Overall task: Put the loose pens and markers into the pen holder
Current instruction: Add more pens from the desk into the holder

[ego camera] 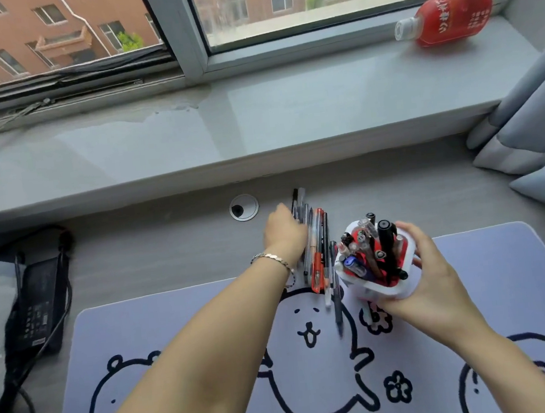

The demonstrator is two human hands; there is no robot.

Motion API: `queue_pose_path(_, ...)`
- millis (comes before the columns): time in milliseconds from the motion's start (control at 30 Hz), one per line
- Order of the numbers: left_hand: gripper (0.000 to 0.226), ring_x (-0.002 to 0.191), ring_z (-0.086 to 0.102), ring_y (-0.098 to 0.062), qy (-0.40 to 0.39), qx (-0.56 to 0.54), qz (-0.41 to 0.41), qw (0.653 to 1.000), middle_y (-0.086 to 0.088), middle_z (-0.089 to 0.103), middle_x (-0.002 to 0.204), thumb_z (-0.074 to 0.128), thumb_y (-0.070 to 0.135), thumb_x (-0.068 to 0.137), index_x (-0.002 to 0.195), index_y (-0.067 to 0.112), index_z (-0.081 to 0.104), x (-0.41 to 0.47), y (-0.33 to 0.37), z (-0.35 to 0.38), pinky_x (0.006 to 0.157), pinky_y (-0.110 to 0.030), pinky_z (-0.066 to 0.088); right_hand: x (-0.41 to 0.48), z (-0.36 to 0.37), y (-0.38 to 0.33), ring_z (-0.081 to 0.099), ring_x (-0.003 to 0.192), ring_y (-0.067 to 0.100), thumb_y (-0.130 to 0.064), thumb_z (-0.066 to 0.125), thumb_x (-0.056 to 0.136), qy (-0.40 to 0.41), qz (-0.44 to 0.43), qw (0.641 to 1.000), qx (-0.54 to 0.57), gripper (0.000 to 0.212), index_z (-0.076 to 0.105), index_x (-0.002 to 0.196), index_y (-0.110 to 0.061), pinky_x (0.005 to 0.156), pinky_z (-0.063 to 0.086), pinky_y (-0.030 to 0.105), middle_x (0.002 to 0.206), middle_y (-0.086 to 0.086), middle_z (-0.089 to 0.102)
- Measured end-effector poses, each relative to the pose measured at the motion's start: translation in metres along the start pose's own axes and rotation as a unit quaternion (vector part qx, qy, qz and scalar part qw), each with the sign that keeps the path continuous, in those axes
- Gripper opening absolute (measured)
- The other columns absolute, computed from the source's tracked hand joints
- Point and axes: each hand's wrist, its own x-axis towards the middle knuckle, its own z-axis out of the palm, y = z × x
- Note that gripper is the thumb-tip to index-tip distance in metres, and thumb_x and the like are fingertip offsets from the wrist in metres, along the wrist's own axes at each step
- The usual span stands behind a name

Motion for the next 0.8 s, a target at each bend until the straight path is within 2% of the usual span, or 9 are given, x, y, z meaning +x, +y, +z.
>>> queue_pose_path(133, 0.017, 0.093, 0.058, -0.035, -0.024, -0.001, 0.000, 1.000, -0.017, 0.058, 0.102, 0.050, 0.010, 0.089, 0.104, 0.001, 0.048, 0.001, -0.009, 0.001, 0.075, -0.039, 0.047, 0.001, 0.001, 0.000, 0.045, 0.111, 0.010, -0.007, 0.081, 0.057, -0.006, 0.000, 1.000, -0.008, 0.090, 0.034, 0.130, -0.031, 0.087, 0.038, 0.025, 0.123, -0.008, 0.050)
queue_pose_path(200, 0.015, 0.084, 0.056, -0.030, -0.040, -0.021, 0.004, 0.999, -0.011, 0.055, 0.090, 0.046, 0.013, 0.092, 0.101, 0.002, 0.052, -0.001, -0.018, -0.004, 0.069, -0.033, 0.043, 0.001, 0.001, 0.001, 0.046, 0.112, 0.011, -0.008, 0.081, 0.058, -0.008, -0.001, 1.000, -0.015, 0.090, 0.034, 0.130, -0.031, 0.086, 0.037, 0.023, 0.124, -0.007, 0.050)
queue_pose_path(300, 0.020, 0.063, 0.043, -0.021, -0.048, -0.044, 0.011, 0.998, -0.002, 0.044, 0.064, 0.043, 0.017, 0.093, 0.075, 0.008, 0.047, -0.009, -0.029, -0.020, 0.057, -0.030, 0.033, -0.002, 0.000, 0.002, 0.045, 0.113, 0.011, -0.009, 0.082, 0.058, -0.008, 0.004, 1.000, -0.022, 0.090, 0.033, 0.130, -0.032, 0.087, 0.036, 0.024, 0.124, -0.008, 0.050)
queue_pose_path(400, 0.033, 0.052, 0.033, -0.017, -0.047, -0.054, 0.029, 0.997, -0.001, 0.035, 0.056, 0.040, 0.018, 0.093, 0.061, 0.013, 0.035, -0.033, -0.037, -0.041, 0.050, -0.030, 0.027, -0.006, 0.000, 0.000, 0.045, 0.116, 0.014, -0.009, 0.082, 0.057, -0.009, 0.005, 1.000, -0.028, 0.092, 0.033, 0.130, -0.033, 0.091, 0.039, 0.028, 0.126, -0.006, 0.050)
queue_pose_path(533, 0.024, 0.051, 0.042, -0.008, -0.095, -0.230, 0.022, 0.968, 0.007, 0.054, 0.063, 0.039, 0.019, 0.095, 0.076, 0.011, 0.052, -0.088, -0.036, -0.072, 0.051, -0.023, 0.034, -0.012, 0.004, -0.004, 0.045, 0.111, 0.011, -0.002, 0.080, 0.057, -0.020, -0.005, 0.999, -0.035, 0.092, 0.033, 0.130, -0.033, 0.087, 0.037, 0.024, 0.125, -0.005, 0.050)
queue_pose_path(633, 0.024, 0.042, 0.038, -0.005, -0.113, -0.306, 0.052, 0.944, 0.012, 0.055, 0.045, 0.045, 0.018, 0.094, 0.074, 0.015, 0.058, -0.125, -0.041, -0.087, 0.044, -0.017, 0.032, -0.018, 0.011, -0.010, 0.048, 0.106, 0.008, -0.004, 0.080, 0.057, -0.031, -0.016, 0.999, -0.025, 0.090, 0.034, 0.130, -0.031, 0.082, 0.038, 0.020, 0.120, -0.008, 0.052)
queue_pose_path(733, 0.016, 0.042, 0.043, -0.002, -0.093, -0.387, 0.051, 0.916, 0.010, 0.062, 0.055, 0.048, 0.017, 0.093, 0.098, 0.024, 0.061, -0.148, -0.048, -0.093, 0.046, -0.019, 0.035, -0.023, 0.018, -0.015, 0.048, 0.101, -0.003, -0.008, 0.080, 0.057, -0.040, -0.017, 0.999, -0.012, 0.089, 0.035, 0.128, -0.033, 0.079, 0.040, 0.014, 0.117, -0.014, 0.052)
queue_pose_path(800, 0.020, 0.047, 0.046, -0.001, -0.060, -0.448, 0.057, 0.890, 0.009, 0.069, 0.066, 0.049, 0.011, 0.091, 0.099, 0.023, 0.062, -0.156, -0.047, -0.099, 0.044, -0.015, 0.035, -0.027, 0.023, -0.016, 0.048, 0.105, 0.001, -0.010, 0.082, 0.057, -0.046, -0.018, 0.999, -0.014, 0.090, 0.034, 0.129, -0.034, 0.088, 0.043, 0.021, 0.119, -0.012, 0.052)
